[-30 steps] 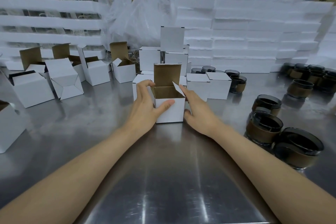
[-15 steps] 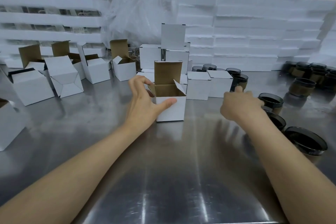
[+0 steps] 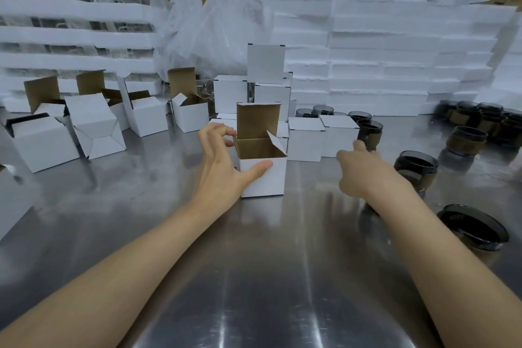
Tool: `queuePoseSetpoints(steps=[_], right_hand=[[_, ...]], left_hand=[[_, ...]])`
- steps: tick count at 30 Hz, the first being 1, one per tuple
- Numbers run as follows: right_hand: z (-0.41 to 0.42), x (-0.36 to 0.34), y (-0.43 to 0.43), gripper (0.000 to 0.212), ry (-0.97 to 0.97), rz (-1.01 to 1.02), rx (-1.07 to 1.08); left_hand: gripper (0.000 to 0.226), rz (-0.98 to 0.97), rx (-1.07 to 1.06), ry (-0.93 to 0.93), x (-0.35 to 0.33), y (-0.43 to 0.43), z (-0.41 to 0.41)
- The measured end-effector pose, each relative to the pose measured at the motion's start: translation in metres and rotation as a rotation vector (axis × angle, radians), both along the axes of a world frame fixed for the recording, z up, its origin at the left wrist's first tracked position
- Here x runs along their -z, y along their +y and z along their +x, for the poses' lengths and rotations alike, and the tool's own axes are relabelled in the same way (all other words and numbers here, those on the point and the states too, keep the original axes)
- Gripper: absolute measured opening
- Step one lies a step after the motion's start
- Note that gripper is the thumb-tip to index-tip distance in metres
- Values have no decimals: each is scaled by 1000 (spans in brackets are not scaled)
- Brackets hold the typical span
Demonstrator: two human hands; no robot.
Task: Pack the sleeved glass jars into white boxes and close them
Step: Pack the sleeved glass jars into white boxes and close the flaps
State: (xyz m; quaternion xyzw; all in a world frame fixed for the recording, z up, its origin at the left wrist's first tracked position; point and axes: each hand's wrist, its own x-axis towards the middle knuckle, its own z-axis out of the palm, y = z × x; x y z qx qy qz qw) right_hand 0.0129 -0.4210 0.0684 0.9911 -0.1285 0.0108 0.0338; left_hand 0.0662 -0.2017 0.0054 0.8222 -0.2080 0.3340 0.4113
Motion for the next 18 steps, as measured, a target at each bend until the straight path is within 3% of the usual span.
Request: queuePoseSetpoints(steps=[5,9,14,18], right_hand=[[10,11,14,73,-95,84,-356],[14,13,15,84,-133,243,-500],[24,21,7,100,-150,311,-286],[29,22,2,100,-149,576,-182]], left_hand=[[73,-9,19,-44,2,-1,0],[71,21,-6,-79,1,-1,0],[67,61,-20,-107,-1,0,-2],[63,62,-11,-127,-3,0,-4]])
